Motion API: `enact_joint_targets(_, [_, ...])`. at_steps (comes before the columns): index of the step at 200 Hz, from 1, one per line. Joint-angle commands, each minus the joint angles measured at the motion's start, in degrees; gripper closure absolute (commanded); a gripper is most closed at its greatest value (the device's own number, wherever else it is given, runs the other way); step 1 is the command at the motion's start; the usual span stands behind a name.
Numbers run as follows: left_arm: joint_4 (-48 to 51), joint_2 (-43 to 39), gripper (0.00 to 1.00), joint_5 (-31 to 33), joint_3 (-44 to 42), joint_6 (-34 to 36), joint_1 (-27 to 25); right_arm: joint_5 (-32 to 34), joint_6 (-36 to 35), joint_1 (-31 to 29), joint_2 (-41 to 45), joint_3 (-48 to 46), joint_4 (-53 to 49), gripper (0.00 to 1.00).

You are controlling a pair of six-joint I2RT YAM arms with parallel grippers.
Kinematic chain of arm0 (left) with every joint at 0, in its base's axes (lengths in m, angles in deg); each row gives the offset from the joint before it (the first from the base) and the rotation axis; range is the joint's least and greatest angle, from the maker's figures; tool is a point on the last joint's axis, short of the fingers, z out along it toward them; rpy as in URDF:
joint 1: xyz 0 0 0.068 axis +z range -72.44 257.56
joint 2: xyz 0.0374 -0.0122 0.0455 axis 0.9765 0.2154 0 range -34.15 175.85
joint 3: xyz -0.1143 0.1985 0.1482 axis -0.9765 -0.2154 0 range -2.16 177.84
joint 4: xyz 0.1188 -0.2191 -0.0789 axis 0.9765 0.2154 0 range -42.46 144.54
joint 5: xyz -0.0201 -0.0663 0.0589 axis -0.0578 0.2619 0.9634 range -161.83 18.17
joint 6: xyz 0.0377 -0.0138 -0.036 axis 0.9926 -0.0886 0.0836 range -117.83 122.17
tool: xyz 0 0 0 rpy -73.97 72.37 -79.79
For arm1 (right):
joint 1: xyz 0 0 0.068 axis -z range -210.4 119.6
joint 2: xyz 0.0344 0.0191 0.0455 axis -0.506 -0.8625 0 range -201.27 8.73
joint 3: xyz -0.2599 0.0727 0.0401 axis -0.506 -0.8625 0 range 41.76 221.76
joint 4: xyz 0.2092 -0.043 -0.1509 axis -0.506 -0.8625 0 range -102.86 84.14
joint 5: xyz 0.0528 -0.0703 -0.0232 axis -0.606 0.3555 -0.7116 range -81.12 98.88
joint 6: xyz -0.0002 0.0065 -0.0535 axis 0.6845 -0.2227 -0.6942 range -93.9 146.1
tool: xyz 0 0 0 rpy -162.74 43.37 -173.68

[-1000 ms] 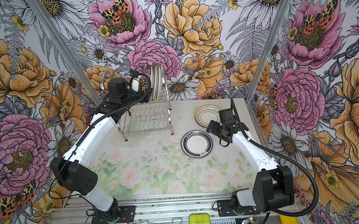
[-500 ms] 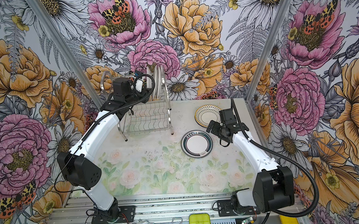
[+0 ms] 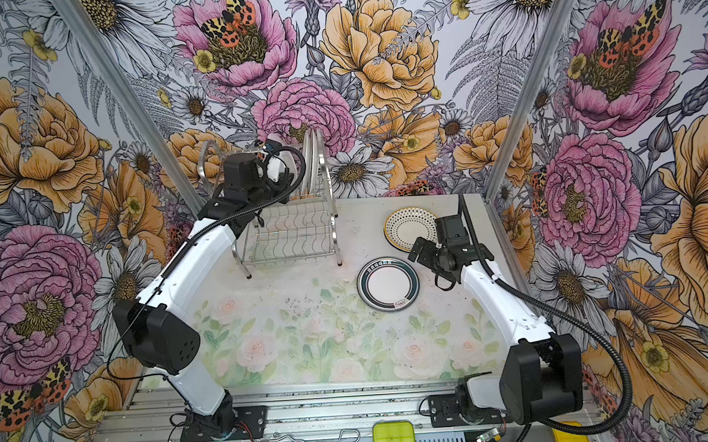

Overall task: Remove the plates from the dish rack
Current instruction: 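Close the left gripper on the rim of the front white plate in the rack, then tilt and lift the white plate out of the rack with the left gripper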

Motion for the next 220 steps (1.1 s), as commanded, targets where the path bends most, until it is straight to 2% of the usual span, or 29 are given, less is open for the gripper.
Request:
enact_joint_targets(1, [-0.12, -0.77, 0.74, 2.07, 1.63, 0.94, -0.13, -0.24, -0.74, 0.39, 1.92, -0.21, 0.43, 0.01])
enact_joint_targets(74, [-0.61, -2.89, 0.92, 2.27, 2.07, 1.57, -0.02, -0.48, -0.74, 0.57, 2.46, -0.32, 0.44, 0.01])
enact_joint_targets(133, [-0.57, -5.93, 0.95, 2.15, 1.83, 1.59, -0.13, -0.75, -0.94, 0.65, 3.06, -0.76, 0.44, 0.01])
enact_joint_targets(184, [-0.53, -13.29, 0.97, 0.59, 0.4, 1.16, -1.34, -1.16, -1.79, 0.82, 2.71, -0.44, 0.4, 0.01])
enact_joint_targets(206, [-0.29, -17.56, 0.97, 2.04, -1.66, 3.07, -3.77, -1.95, -2.79, 1.14, 3.14, 0.36, 0.35, 0.01])
enact_joint_targets(220, [-0.08, -20.6, 0.98, 5.97, -3.39, 6.25, -7.35, -3.4, -3.25, 1.7, 3.65, 1.06, 0.35, 0.01])
